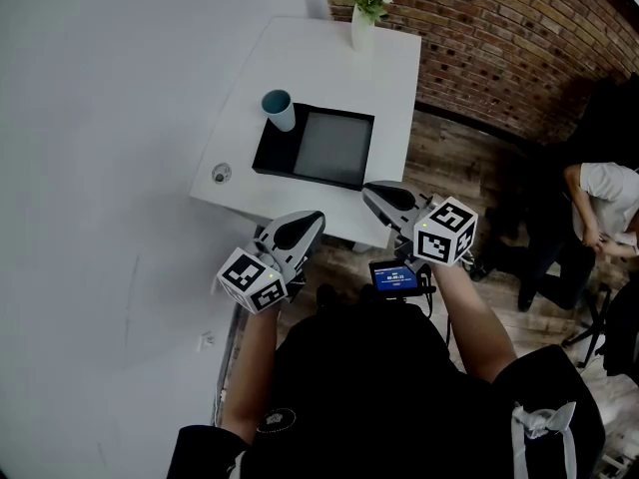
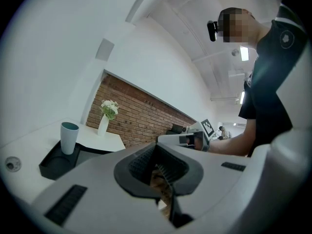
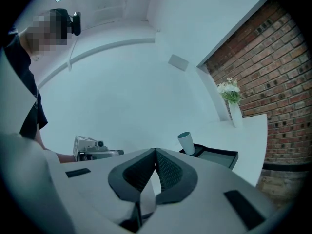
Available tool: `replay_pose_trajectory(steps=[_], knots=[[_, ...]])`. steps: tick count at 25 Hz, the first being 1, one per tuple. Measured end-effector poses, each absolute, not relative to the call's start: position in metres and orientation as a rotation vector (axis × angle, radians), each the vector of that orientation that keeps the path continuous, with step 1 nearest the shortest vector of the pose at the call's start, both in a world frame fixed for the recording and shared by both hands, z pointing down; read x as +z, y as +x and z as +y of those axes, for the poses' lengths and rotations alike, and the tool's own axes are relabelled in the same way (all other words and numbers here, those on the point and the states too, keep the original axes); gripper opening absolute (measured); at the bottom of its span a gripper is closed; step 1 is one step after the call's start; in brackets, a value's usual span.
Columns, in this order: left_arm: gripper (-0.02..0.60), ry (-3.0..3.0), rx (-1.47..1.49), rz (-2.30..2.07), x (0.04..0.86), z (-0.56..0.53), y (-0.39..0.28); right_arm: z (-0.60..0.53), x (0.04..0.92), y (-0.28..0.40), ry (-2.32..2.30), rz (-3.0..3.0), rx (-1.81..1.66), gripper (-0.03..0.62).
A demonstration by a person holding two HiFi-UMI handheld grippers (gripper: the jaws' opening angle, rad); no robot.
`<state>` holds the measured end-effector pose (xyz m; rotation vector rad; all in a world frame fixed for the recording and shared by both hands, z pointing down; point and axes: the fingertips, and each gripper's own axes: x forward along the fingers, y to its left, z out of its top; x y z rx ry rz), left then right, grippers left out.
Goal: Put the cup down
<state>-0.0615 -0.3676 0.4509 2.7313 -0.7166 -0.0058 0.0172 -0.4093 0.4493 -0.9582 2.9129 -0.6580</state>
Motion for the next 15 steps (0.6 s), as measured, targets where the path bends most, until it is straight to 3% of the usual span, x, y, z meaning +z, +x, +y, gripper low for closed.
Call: replay_pose_trajectory(steps=[15], knots=[[0.008, 2.728, -0.002, -0.719, 0.4538, -0.3701, -0.0609, -0.4174, 0.45, 0.0196, -1.042, 2.926, -0.591, 0.012]])
